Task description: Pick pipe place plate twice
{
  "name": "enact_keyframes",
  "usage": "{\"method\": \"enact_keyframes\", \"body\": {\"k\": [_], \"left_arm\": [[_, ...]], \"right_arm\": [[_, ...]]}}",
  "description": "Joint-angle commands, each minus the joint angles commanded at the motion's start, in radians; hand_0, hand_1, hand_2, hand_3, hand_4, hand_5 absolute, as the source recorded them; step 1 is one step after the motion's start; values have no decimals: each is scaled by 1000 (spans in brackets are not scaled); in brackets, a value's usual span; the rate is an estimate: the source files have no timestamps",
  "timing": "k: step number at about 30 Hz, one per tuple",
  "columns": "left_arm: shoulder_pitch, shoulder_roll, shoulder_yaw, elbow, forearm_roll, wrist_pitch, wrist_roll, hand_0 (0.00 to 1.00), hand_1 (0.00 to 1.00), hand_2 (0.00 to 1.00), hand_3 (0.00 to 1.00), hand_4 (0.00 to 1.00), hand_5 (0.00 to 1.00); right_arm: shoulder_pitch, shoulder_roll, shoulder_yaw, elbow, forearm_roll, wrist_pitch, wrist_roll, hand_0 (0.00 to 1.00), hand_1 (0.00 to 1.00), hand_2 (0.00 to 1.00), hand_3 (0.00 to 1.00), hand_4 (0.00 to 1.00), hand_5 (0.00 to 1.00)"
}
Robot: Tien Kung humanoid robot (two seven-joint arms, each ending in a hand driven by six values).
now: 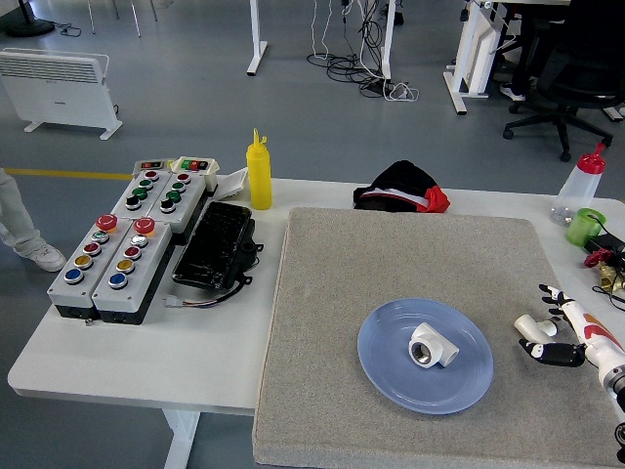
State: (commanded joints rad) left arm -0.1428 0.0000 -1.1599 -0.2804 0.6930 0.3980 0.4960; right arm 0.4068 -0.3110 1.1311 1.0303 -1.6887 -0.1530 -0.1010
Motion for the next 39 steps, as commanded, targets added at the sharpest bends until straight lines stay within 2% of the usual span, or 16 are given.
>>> {"method": "enact_keyframes", "body": {"k": [6, 7, 9, 12, 13, 18, 19, 24, 25, 29, 39], "left_arm": [[4, 0, -2, -1, 3, 2, 1, 581, 577, 612, 601, 458, 998], [4, 0, -3, -1, 3, 2, 2, 580, 577, 613, 602, 459, 998], [5, 0, -5, -1, 7, 3, 3, 580, 577, 613, 602, 459, 998], [7, 0, -7, -2, 10, 4, 4, 580, 577, 613, 602, 459, 998], [8, 0, -7, -2, 10, 4, 4, 580, 578, 613, 603, 459, 998], [7, 0, -4, 0, 5, 2, 0, 580, 578, 613, 603, 459, 998], [5, 0, -4, 0, 5, 1, -1, 581, 577, 613, 604, 459, 998], [1, 0, -3, 0, 3, 0, -1, 581, 577, 613, 604, 459, 998], [0, 0, -3, 0, 3, 0, -1, 580, 577, 614, 604, 457, 998], [-1, 0, -3, 0, 3, 0, -1, 580, 577, 614, 604, 457, 998], [0, 0, -4, 0, 5, -2, 0, 581, 577, 614, 605, 458, 998]], "right_arm": [[-3, 2, -13, -13, -10, -20, -13, 838, 816, 884, 920, 755, 263], [-3, 2, -15, -14, -11, -21, -16, 720, 752, 803, 853, 635, 141], [-3, 3, -18, -19, -7, -25, -10, 720, 752, 803, 853, 635, 141], [-2, 8, -26, -26, -10, -57, 9, 720, 752, 803, 853, 635, 141], [-2, 8, -30, -28, -9, -66, 14, 576, 655, 672, 761, 534, 76], [-5, 6, -43, -33, -1, -104, 45, 576, 655, 672, 761, 534, 76], [-5, 6, -43, -34, 1, -107, 49, 434, 550, 560, 633, 415, 30], [-6, 6, -41, -27, 2, -120, 63, 434, 550, 560, 633, 415, 30], [-7, 4, -39, -19, 3, -124, 67, 404, 526, 551, 610, 364, 2], [-15, -6, -33, 25, 5, -135, 75, 404, 526, 551, 610, 364, 2], [-20, -30, -96, 260, 13, -134, 88, 409, 532, 552, 610, 374, 2]]}}
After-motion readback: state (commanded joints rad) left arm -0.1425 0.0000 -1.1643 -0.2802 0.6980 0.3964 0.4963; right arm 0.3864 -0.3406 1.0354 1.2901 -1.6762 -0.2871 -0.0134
